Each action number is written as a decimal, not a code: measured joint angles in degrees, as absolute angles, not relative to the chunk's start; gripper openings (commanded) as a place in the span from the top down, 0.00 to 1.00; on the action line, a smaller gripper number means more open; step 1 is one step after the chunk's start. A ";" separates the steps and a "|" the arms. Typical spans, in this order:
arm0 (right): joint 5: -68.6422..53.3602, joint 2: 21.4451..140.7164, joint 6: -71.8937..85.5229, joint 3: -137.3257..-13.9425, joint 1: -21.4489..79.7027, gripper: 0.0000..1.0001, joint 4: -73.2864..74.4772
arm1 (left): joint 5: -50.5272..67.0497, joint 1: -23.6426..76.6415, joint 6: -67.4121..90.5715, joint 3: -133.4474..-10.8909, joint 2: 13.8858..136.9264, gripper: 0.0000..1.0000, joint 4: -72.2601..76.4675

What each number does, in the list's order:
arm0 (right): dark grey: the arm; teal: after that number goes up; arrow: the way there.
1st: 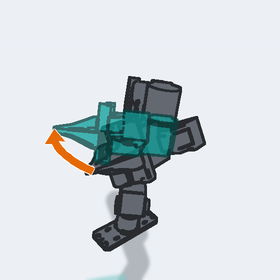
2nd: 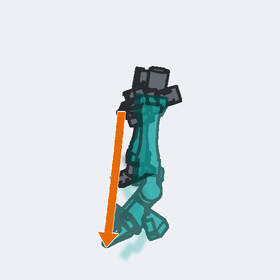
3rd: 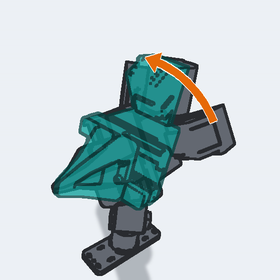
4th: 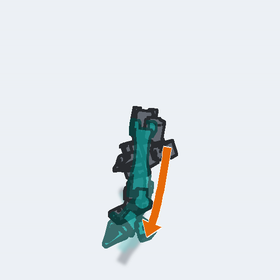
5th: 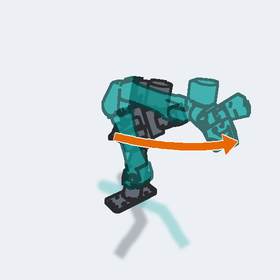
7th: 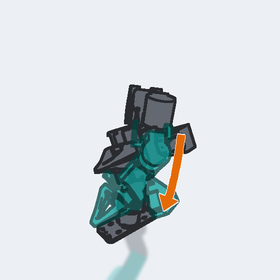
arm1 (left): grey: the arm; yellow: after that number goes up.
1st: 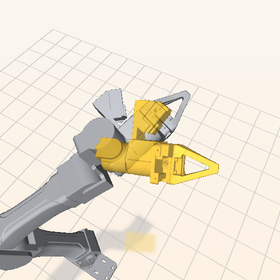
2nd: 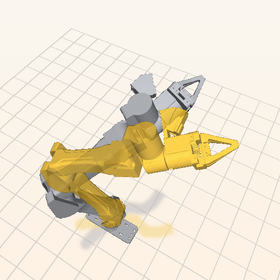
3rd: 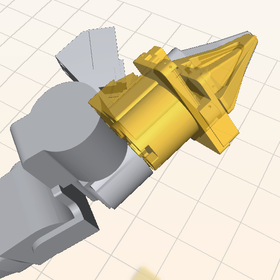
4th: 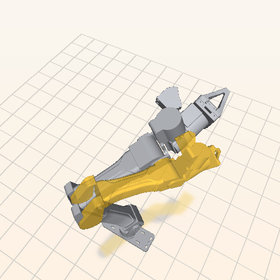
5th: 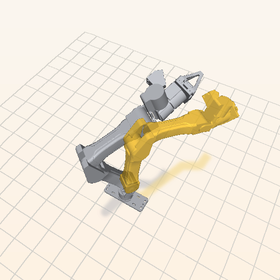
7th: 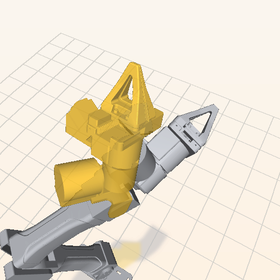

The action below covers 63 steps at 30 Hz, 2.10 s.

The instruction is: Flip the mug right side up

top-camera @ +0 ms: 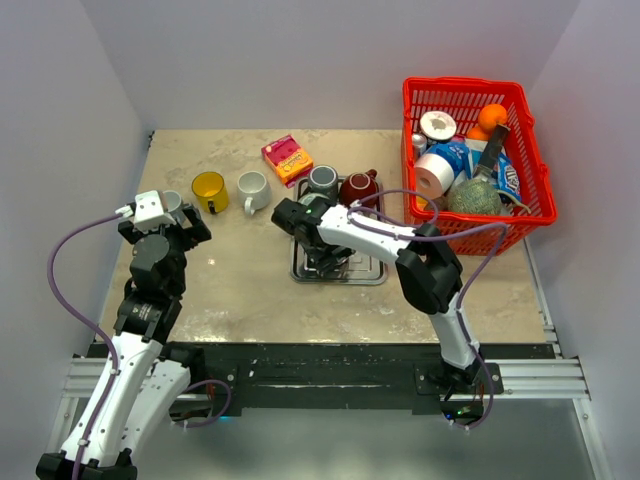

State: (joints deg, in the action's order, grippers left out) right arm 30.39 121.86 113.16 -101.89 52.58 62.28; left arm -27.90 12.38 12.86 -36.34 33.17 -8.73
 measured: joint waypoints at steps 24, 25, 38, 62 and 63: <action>30.92 114.61 113.16 -96.38 52.10 0.08 63.75 | -27.92 12.38 12.86 -36.34 33.61 0.01 -8.73; 30.98 114.63 113.14 -97.01 52.07 0.08 63.77 | -27.94 12.38 12.86 -36.34 33.69 0.01 -8.73; 30.17 118.69 113.14 -99.11 51.03 0.21 63.99 | -28.86 12.38 12.84 -36.34 33.89 0.01 -8.71; 29.28 118.67 112.62 -91.53 50.13 0.85 61.65 | -29.02 12.38 12.80 -36.34 34.24 0.01 -8.69; 29.43 118.43 112.42 -91.37 50.13 0.90 61.17 | -29.02 12.38 12.80 -36.34 34.24 0.01 -8.69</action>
